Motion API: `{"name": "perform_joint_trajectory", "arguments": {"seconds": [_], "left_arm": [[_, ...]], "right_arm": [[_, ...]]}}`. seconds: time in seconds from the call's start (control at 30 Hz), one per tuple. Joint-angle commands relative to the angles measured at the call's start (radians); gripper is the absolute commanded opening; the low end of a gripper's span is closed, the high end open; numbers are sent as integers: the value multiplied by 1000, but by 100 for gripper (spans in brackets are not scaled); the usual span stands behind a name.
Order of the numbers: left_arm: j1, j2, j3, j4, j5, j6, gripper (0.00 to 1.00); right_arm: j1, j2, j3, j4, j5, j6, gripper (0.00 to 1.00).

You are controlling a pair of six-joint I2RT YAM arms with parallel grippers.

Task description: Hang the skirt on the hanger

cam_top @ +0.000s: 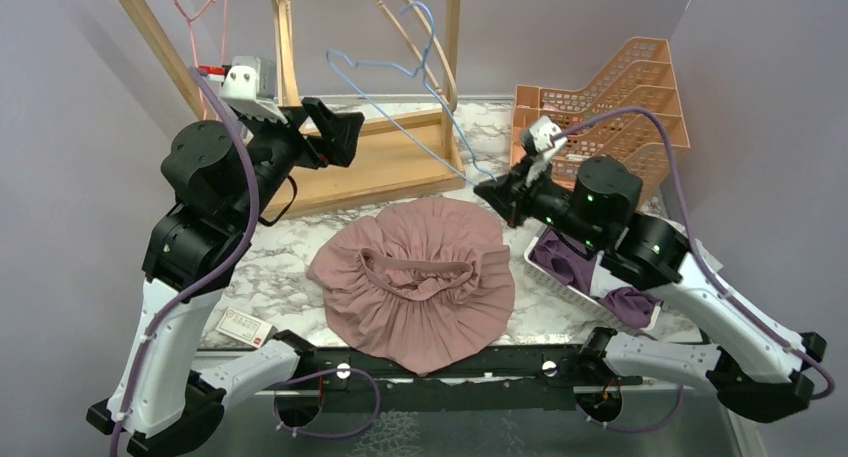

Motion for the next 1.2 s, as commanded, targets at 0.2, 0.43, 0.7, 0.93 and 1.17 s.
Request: {"name": "perform_joint_trajectory", "arguments": {"seconds": [0.2, 0.43, 0.7, 0.93, 1.17], "left_arm": [[4, -199, -242, 60, 307, 285, 98], [4, -245, -421, 116, 612, 464, 90], [4, -312, -538, 215, 626, 509, 77], [4, -338, -574, 159, 726, 587, 57], [4, -283, -584, 124, 732, 613, 33]], "right_arm": [[1, -283, -91, -422, -304, 20, 1], [1, -290, -2, -579, -365, -39, 1], [1, -289, 17, -622, -386, -48, 1], [1, -284, 31, -624, -444, -67, 1], [2, -284, 46, -636, -489, -93, 1]]}}
